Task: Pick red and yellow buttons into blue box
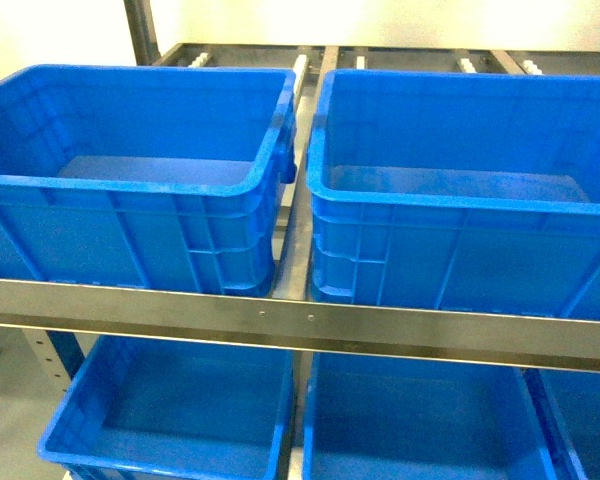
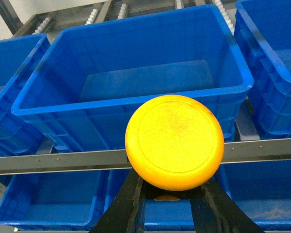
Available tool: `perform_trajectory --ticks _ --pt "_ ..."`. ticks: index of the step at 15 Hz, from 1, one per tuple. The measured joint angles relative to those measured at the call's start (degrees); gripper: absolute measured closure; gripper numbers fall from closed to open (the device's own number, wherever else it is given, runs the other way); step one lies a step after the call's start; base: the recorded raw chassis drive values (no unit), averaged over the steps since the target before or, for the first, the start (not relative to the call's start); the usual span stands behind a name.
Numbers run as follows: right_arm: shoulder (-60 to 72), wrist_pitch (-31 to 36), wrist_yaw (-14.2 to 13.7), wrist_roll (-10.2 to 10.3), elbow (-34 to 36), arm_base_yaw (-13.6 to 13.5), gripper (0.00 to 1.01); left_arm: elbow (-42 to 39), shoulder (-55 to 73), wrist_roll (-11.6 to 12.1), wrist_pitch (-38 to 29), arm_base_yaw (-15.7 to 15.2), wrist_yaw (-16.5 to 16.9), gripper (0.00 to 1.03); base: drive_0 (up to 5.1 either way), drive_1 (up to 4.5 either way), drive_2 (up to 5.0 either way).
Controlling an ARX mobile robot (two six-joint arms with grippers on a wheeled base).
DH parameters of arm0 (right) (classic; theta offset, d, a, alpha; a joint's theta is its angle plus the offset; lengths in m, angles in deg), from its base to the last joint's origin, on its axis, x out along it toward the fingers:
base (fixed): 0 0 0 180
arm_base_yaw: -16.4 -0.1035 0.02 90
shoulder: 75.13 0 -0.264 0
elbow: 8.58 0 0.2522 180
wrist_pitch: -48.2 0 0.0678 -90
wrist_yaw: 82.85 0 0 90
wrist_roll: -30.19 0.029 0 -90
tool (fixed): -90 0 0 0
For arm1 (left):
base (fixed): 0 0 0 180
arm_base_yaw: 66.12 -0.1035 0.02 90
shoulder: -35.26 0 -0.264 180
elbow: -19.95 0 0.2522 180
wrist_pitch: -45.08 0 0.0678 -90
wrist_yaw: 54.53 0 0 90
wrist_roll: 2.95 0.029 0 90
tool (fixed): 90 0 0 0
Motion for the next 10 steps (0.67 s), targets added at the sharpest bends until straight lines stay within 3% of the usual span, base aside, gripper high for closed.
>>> perform_trajectory --ticks 10 --pt "0.07 0.11 0.00 0.00 0.00 0.00 0.83 0.00 -0.07 0.00 0.11 0.00 0.00 0.74 4.4 -2.06 -2.1"
